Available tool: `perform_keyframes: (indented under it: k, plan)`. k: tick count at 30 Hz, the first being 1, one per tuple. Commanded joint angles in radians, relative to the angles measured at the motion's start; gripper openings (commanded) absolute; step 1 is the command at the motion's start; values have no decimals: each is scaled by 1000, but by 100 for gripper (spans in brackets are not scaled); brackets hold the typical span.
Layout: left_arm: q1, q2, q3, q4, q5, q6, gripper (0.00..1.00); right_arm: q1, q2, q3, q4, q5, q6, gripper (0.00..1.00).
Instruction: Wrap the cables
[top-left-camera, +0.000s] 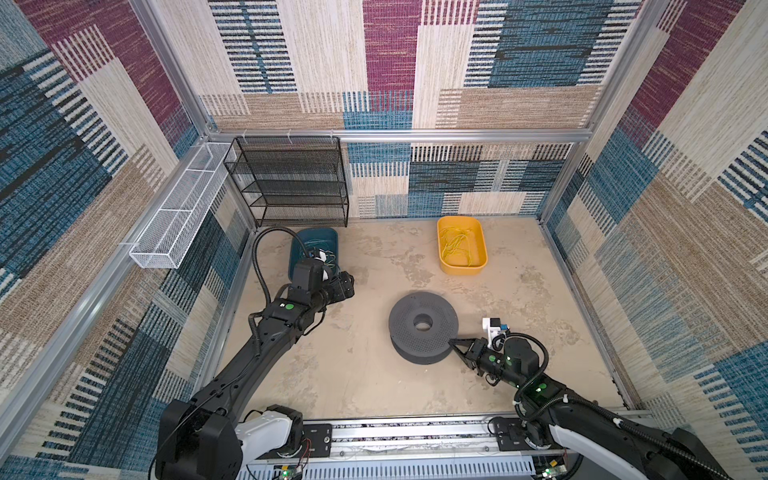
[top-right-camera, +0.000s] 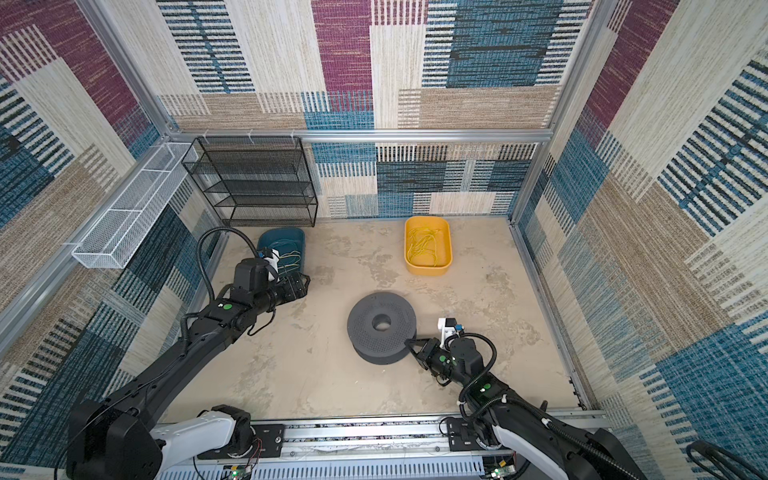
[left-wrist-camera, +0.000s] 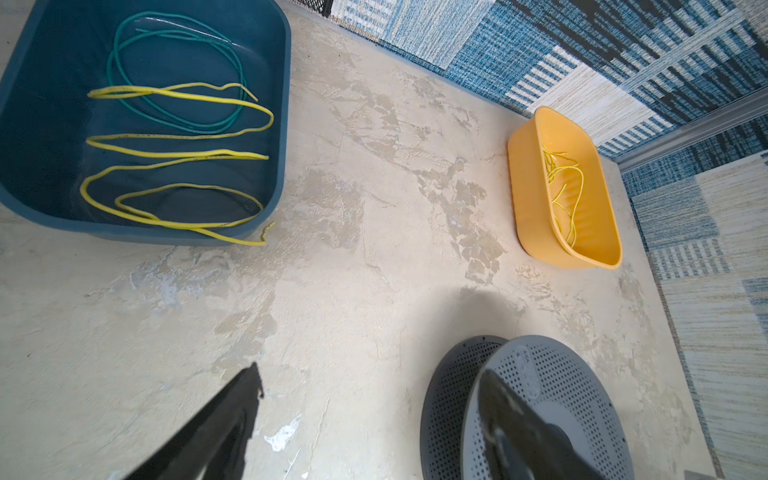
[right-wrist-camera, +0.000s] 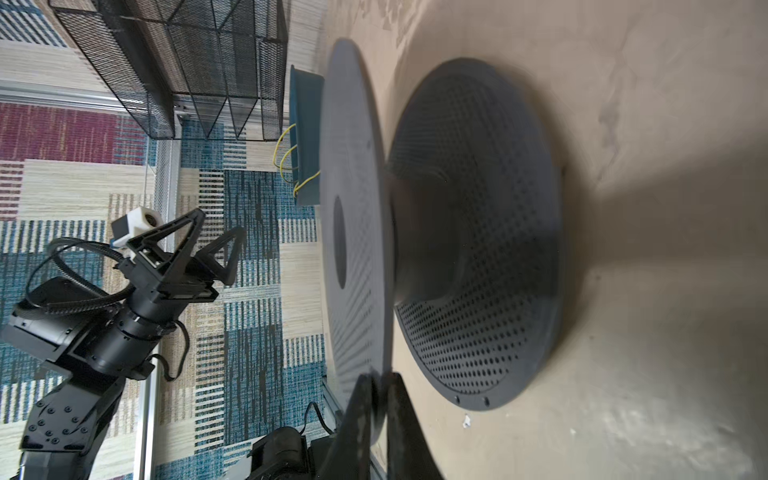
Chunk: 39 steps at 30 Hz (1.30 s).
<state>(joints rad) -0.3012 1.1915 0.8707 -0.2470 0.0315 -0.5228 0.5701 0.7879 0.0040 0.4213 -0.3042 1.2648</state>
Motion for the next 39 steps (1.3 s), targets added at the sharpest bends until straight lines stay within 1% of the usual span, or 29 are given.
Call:
perform_keyframes:
  k: [1, 2, 5, 7, 8, 10, 11, 12, 15, 19, 25, 28, 30, 32, 33, 39]
  plan:
    - [2, 49, 31, -9, -90, 31, 96, 1, 16, -30, -33, 5, -51, 18]
    - [1, 76, 49, -29, -130, 39, 100, 1, 19, -19, -60, 9, -69, 21]
    - [1, 181, 131, -79, -213, 98, 100, 1, 36, 32, -185, 44, -149, 31]
    - [3, 264, 199, -108, -276, 150, 93, 1, 62, 70, -253, 60, -203, 36]
    - [3, 300, 232, -129, -284, 166, 88, 1, 73, 83, -275, 64, -217, 37]
    - [2, 382, 306, -168, -257, 215, 67, 1, 91, 104, -304, 63, -250, 37]
    - [3, 413, 336, -180, -250, 225, 59, 1, 90, 119, -326, 68, -262, 37]
    - [2, 449, 362, -197, -253, 237, 48, 1, 84, 129, -347, 78, -277, 38]
    - [3, 523, 405, -221, -289, 260, 46, 0, 32, 178, -439, 128, -328, 38]
    - [2, 600, 444, -223, -301, 296, 46, 1, -34, 226, -516, 167, -365, 39]
    - [5, 713, 518, -241, -361, 362, 46, 1, -49, 262, -529, 158, -386, 39]
    - [9, 741, 526, -227, -375, 389, 43, 1, -47, 275, -524, 155, -400, 39]
    - [11, 754, 518, -194, -358, 413, 36, 1, -47, 287, -525, 157, -407, 39]
    - [12, 768, 548, -221, -353, 425, 28, 1, -46, 293, -527, 161, -413, 39]
    - [10, 771, 550, -221, -348, 429, 27, 1, -45, 296, -529, 162, -414, 39]
    - [-3, 755, 545, -239, -306, 417, 8, 1, -36, 305, -522, 173, -420, 39]
